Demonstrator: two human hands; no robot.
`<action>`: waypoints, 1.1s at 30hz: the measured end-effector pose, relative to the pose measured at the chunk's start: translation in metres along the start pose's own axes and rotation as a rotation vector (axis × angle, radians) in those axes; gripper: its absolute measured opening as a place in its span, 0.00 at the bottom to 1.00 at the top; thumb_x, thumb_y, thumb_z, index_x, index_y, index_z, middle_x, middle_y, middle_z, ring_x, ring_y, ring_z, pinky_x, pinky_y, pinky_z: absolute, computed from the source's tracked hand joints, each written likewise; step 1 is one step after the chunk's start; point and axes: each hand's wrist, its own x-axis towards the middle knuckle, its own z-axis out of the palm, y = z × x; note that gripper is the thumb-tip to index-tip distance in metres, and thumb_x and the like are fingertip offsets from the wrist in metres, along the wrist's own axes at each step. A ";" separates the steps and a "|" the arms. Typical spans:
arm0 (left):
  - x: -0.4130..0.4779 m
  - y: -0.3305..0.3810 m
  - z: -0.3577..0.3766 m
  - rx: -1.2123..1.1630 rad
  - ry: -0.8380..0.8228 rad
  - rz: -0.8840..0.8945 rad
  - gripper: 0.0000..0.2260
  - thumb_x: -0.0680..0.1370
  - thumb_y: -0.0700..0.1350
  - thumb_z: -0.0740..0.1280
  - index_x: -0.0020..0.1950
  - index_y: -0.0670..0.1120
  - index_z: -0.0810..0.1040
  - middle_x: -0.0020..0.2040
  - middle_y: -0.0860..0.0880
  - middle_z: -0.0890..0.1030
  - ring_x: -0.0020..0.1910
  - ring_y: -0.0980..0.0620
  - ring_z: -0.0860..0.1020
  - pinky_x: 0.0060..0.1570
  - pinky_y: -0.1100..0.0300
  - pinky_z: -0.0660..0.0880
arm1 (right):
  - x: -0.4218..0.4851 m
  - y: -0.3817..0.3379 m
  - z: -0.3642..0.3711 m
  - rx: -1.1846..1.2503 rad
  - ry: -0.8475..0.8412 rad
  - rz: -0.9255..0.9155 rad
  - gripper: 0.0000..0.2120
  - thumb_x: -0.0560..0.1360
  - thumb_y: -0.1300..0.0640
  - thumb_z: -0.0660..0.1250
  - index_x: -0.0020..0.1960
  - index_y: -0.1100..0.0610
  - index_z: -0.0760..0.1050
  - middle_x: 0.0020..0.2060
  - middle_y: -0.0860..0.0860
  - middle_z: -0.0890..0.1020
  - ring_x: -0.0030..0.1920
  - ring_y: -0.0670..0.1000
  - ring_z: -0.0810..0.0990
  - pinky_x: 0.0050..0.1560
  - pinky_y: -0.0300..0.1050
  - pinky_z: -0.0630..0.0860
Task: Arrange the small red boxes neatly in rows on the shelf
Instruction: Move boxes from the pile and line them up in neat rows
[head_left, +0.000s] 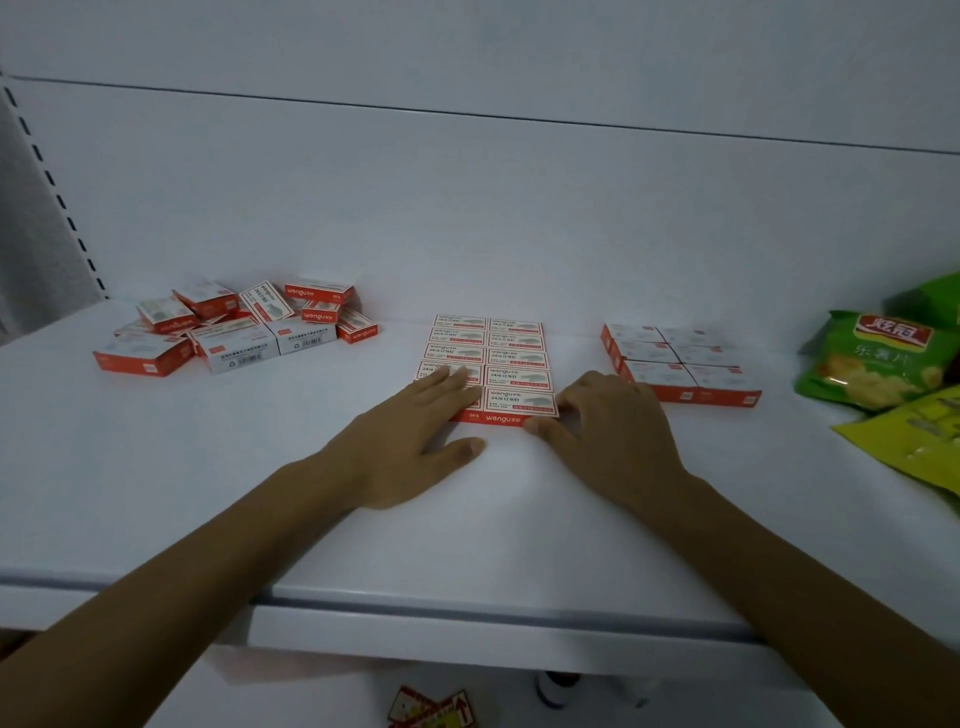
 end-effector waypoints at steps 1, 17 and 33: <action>0.000 0.001 0.001 0.000 0.005 0.001 0.28 0.78 0.61 0.53 0.76 0.56 0.50 0.76 0.59 0.48 0.69 0.66 0.41 0.70 0.60 0.48 | 0.000 0.001 0.001 0.007 -0.003 0.005 0.24 0.73 0.35 0.58 0.56 0.50 0.77 0.49 0.48 0.79 0.50 0.49 0.75 0.57 0.47 0.66; -0.002 0.000 -0.013 -0.299 0.084 0.032 0.35 0.75 0.65 0.57 0.76 0.53 0.48 0.74 0.58 0.57 0.71 0.60 0.59 0.71 0.62 0.56 | 0.001 -0.006 -0.025 0.074 0.014 0.090 0.35 0.67 0.30 0.61 0.66 0.50 0.68 0.62 0.48 0.75 0.60 0.50 0.74 0.56 0.47 0.71; -0.089 -0.133 -0.071 0.221 0.261 0.007 0.31 0.75 0.69 0.43 0.75 0.58 0.49 0.77 0.56 0.52 0.75 0.56 0.49 0.72 0.55 0.50 | 0.051 -0.155 0.007 0.130 -0.009 -0.196 0.41 0.69 0.30 0.59 0.74 0.49 0.53 0.75 0.49 0.57 0.74 0.51 0.54 0.72 0.50 0.51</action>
